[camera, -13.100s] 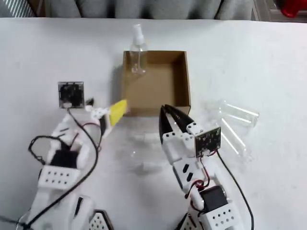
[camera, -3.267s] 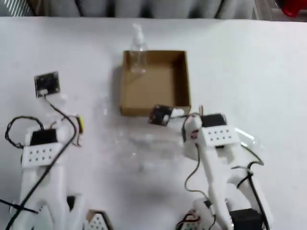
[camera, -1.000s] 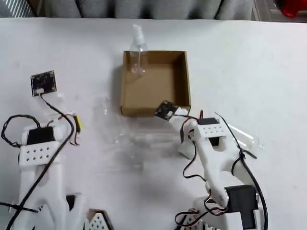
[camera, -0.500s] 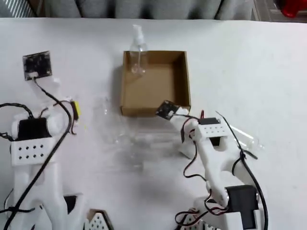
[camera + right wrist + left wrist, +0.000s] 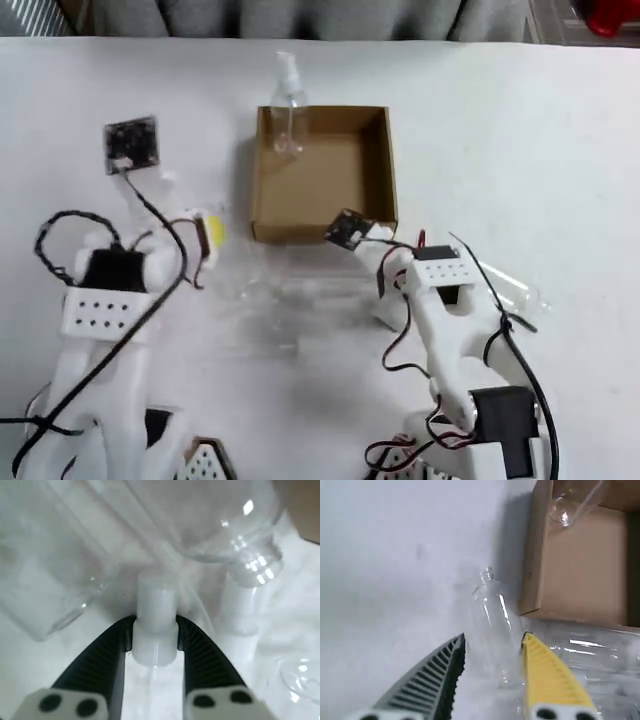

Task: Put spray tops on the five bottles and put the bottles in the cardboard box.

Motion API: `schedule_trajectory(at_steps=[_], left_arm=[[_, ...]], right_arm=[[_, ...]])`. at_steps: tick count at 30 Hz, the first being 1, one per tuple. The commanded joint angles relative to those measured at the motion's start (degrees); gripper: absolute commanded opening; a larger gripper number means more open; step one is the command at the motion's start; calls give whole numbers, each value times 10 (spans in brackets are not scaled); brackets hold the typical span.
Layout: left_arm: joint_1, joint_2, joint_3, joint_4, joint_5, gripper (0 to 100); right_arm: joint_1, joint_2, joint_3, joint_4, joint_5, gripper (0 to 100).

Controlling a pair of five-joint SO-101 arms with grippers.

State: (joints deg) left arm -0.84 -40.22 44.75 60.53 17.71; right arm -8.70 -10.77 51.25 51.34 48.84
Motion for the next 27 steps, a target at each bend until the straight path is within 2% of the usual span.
schedule_trajectory(at_steps=[1,4,8,22,27], left_arm=[[11,3,13,-47,10,188],[10,9,15,-53,12,188],[10,78,-11,-50,61,188],[10,311,-154,-39,63,188],[9,359,-205,0,63,188]], right_arm=[[16,-2,-23,3,-6,16],[16,-2,-23,3,-5,16],[16,-2,-23,3,-5,16],[16,-2,-23,3,-4,16],[15,-2,-23,3,-4,16]])
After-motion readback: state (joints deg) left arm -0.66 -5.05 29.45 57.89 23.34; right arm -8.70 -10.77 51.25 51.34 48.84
